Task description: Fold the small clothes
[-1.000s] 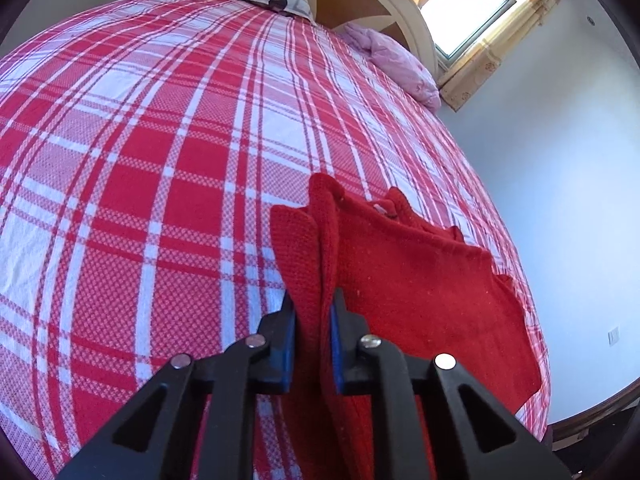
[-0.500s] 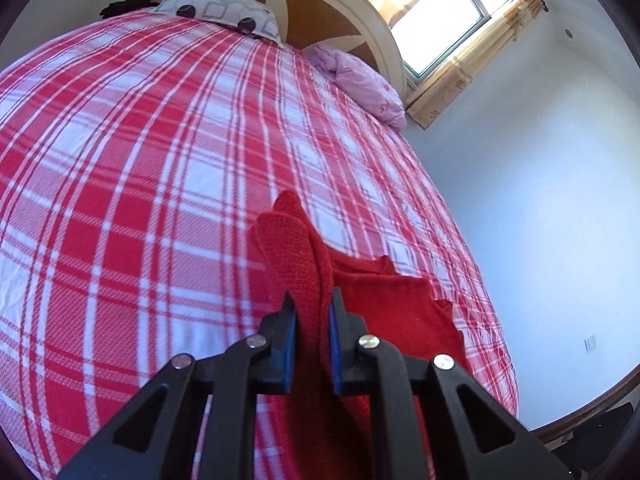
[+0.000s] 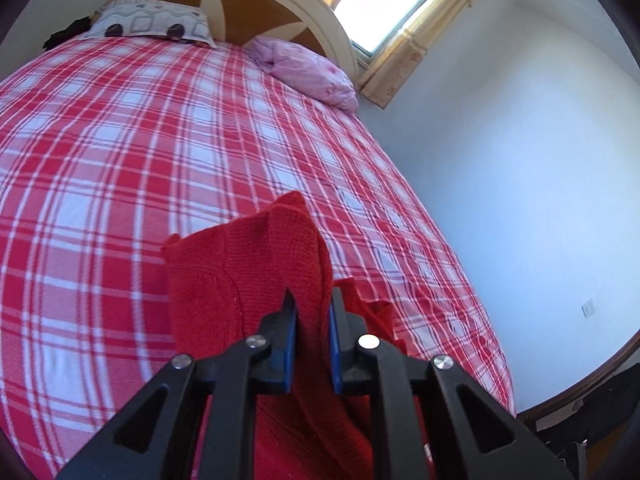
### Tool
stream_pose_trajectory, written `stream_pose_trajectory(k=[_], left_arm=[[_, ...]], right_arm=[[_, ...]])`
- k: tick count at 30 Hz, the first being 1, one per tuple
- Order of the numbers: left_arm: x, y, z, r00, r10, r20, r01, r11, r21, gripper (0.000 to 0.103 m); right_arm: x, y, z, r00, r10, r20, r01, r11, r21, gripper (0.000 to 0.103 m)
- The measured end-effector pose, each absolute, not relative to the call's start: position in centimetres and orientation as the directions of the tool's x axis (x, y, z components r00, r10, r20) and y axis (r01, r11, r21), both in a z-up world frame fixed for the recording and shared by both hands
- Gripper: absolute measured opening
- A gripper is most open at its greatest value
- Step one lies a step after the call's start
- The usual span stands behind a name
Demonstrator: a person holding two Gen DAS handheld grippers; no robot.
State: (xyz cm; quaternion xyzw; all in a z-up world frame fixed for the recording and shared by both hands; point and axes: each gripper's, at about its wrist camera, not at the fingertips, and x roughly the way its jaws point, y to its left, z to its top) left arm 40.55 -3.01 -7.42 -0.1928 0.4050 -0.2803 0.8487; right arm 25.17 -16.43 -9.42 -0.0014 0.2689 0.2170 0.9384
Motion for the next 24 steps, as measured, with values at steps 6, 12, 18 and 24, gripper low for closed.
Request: stream_pose_trajectory(k=[6,12,18,24], left_arm=[[41.6,-8.0,-8.4,0.476,-0.64,-0.604,0.338,0.767,-0.546,0.014],[42.1,-13.0,-11.1,0.408,-0.629,-0.662,0.363,0.777,-0.515,0.014],[41.7,-16.0,-12.7,0.383,-0.608,-0.695,0.382,0.789,-0.481,0.014],[41.7,-15.9,-11.2,0.394,-0.627,-0.672,0.398,0.776,-0.49,0.014]], right_arm=[[25.5,-21.8,-10.1,0.76,0.38,-0.527,-0.335,0.924,0.183,0.009],[25.9,-27.3,-12.5,0.743,0.342,-0.575,-0.23,0.938,0.261,0.0],[26.1,-30.2,-14.4,0.711,0.404,-0.575,-0.208,0.903,0.377,0.0],[26.4,-30.3,-13.7,0.707,0.432,-0.559,-0.231,0.889,0.395,0.015]])
